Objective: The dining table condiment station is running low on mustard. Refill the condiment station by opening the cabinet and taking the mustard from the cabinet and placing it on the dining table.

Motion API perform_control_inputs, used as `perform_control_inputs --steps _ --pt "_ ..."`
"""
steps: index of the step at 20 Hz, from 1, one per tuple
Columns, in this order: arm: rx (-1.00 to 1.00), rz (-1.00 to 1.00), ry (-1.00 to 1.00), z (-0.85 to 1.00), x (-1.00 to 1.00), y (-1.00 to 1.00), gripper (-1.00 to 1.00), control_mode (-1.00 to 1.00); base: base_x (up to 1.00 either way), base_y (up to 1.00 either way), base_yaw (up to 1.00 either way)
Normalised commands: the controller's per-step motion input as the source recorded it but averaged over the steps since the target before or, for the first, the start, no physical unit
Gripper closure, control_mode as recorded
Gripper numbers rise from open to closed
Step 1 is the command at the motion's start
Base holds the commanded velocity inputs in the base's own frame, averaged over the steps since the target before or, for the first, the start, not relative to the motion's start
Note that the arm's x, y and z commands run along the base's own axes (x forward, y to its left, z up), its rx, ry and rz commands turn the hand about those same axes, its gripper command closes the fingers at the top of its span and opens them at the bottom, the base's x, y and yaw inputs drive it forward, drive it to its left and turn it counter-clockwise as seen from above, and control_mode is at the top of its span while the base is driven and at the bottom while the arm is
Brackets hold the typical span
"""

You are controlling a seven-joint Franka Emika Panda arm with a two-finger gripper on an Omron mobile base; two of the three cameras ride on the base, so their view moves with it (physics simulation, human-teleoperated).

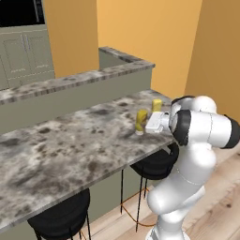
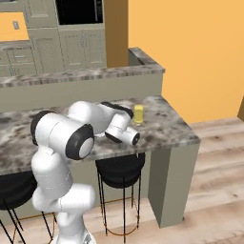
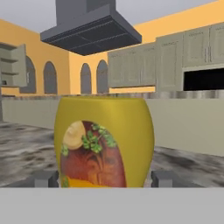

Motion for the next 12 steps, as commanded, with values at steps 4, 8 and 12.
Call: perform_control_inputs --steps 4,8,12 --pt "0.0 0.0 -0.03 -0.33 0.36 0.0 1.0 -1.0 0.0 0.0 0.0" --pt "0.0 0.0 -0.01 -0.34 0.23 0.0 1.0 -1.0 0.0 0.0 0.0" --pt "0.0 0.0 0.0 -0.15 0.29 0.0 1.0 -1.0 0.0 0.0 0.0"
